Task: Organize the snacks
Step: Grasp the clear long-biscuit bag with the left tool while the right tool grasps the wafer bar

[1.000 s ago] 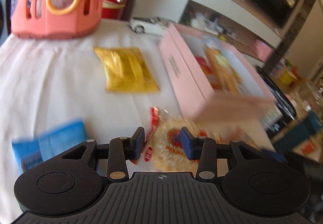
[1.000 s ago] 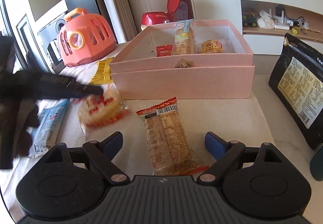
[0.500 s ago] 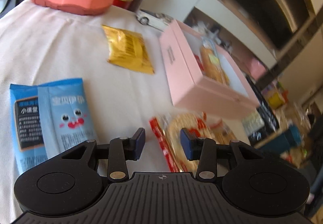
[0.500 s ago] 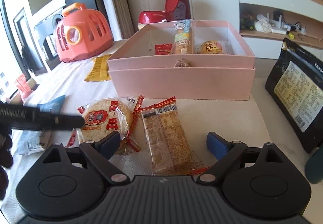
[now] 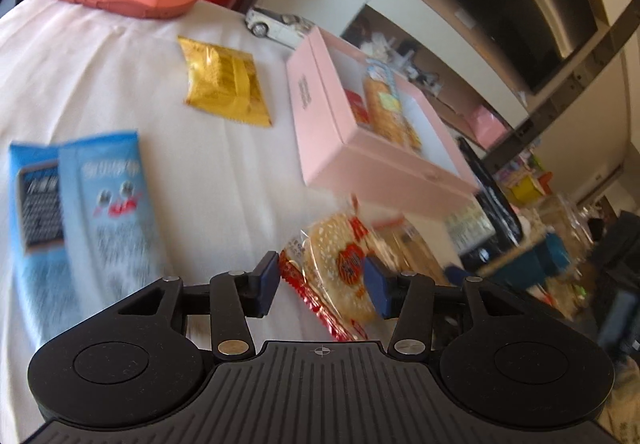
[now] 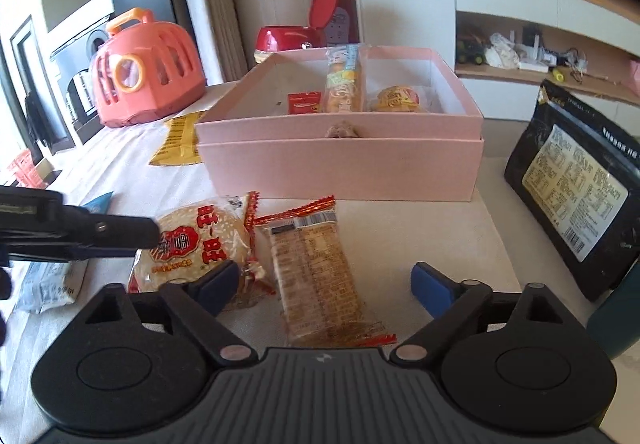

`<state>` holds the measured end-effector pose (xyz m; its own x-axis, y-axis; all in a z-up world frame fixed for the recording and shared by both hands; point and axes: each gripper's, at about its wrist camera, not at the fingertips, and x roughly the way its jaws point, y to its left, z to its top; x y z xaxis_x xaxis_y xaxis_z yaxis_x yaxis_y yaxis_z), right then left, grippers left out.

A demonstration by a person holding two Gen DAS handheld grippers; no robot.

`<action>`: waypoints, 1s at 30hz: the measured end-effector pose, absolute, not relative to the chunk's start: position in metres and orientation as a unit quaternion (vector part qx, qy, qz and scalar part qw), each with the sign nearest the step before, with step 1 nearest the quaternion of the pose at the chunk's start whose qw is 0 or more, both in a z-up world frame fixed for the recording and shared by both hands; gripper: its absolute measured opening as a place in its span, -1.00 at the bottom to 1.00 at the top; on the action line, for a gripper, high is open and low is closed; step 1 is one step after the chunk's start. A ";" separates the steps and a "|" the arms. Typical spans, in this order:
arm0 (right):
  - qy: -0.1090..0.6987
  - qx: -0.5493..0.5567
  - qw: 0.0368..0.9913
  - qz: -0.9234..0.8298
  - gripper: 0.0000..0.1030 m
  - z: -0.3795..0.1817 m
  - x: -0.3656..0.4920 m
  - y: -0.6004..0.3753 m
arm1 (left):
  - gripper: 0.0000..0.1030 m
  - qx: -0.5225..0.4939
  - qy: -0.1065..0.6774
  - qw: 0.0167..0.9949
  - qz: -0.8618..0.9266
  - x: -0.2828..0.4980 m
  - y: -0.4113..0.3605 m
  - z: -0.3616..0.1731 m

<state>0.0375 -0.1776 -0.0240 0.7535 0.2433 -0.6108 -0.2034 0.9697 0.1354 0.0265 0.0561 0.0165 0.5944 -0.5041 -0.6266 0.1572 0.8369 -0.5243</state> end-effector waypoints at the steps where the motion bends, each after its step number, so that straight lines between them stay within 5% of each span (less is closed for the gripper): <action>1: 0.330 0.024 0.935 0.130 0.78 -0.023 0.033 -0.175 | -0.02 -0.208 0.416 0.863 -0.198 0.019 0.057 0.017; 11: 0.309 -0.035 0.937 0.160 0.78 0.001 -0.001 -0.176 | -0.13 -0.177 0.355 0.900 -0.178 -0.008 0.069 0.042; 25: 0.329 -0.031 0.931 0.156 0.67 -0.017 0.001 -0.162 | -0.10 -0.205 0.415 0.858 -0.221 0.023 0.043 -0.002; 30: 0.330 -0.033 0.931 0.150 0.67 -0.017 0.000 -0.168 | -0.41 -0.196 0.409 0.855 -0.251 0.019 0.024 0.003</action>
